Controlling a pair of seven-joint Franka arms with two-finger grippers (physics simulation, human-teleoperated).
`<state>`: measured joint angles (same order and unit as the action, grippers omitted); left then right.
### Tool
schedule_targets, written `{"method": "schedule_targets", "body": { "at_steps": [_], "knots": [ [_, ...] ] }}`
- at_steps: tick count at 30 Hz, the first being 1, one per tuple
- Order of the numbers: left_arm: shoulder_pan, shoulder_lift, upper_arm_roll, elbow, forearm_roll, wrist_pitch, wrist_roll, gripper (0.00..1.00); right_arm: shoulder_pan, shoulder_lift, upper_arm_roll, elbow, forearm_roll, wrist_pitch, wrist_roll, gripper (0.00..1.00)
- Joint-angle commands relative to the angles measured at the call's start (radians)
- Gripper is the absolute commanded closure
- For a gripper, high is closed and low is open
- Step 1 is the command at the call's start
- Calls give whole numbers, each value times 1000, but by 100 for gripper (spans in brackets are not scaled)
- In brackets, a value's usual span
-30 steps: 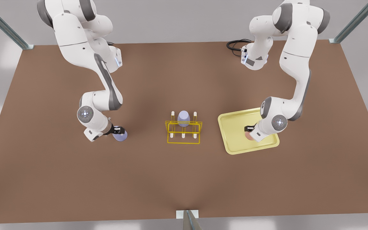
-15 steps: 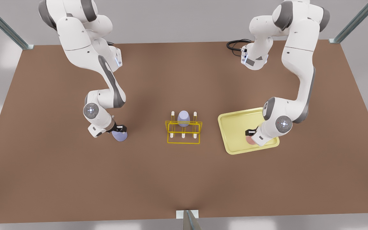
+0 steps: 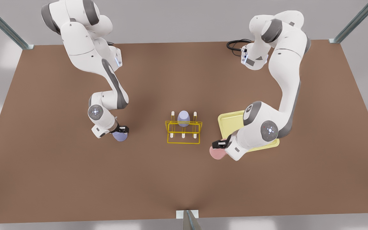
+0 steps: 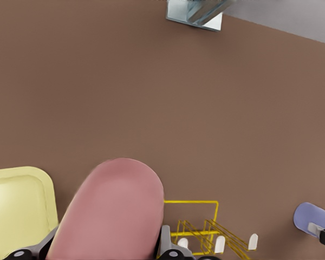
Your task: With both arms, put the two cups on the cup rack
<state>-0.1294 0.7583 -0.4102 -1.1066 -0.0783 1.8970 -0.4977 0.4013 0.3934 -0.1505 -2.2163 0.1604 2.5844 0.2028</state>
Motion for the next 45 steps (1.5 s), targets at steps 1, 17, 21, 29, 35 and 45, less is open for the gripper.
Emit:
{"method": "schedule_targets", "body": {
  "at_steps": [1,17,21,29,35,45],
  "knots": [
    [-19,10,1,16,-54,-10,-283,19,1,1,0,0,1,8,6,6],
    [-170,79,10,16,-43,-104,-292,19,-1,-93,46,40,73,5,-36,14],
    [-174,96,31,14,-29,-81,-291,0,-1,-123,137,105,252,-3,-34,14],
    [66,-88,93,123,201,-515,14,0,1,-5,187,383,422,-1,-25,14],
    [109,-504,218,-315,230,-529,449,0,11,124,206,540,507,5,-28,14],
    [151,-507,218,-314,181,-650,444,0,25,88,249,514,545,-7,-33,14]
  ]
}}
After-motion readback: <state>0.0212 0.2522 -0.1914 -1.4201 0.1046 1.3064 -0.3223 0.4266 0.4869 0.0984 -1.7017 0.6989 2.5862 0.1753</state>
